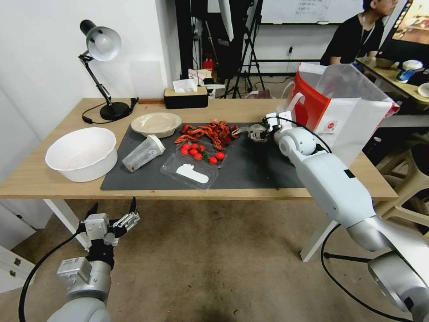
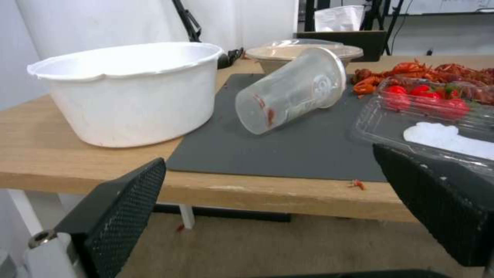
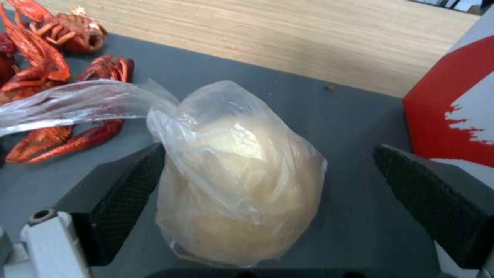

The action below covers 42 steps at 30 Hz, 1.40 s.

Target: Pick up the trash from the table and place it into the takeout bag.

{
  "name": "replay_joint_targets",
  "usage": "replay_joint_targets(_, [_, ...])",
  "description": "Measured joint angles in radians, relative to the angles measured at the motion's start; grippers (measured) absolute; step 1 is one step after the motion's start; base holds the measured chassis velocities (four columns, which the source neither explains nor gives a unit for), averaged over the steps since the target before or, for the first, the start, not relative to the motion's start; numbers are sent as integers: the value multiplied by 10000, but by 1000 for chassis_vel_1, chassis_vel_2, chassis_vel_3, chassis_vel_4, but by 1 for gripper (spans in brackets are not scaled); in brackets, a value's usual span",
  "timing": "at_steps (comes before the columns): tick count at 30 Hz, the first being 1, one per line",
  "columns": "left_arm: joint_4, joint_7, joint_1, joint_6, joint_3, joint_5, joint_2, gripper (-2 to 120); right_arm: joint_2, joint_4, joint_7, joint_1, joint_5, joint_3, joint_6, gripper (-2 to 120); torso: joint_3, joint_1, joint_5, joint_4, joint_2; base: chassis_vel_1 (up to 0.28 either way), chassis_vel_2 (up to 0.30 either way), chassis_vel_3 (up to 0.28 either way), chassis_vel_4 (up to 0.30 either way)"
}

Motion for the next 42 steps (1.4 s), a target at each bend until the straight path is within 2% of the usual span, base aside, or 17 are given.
replay_joint_targets(42, [46, -12, -8, -98, -19, -19, 27, 100, 118, -762, -885, 224, -329, -53, 81, 100, 0, 0, -1, 0, 0, 0, 0, 0, 0])
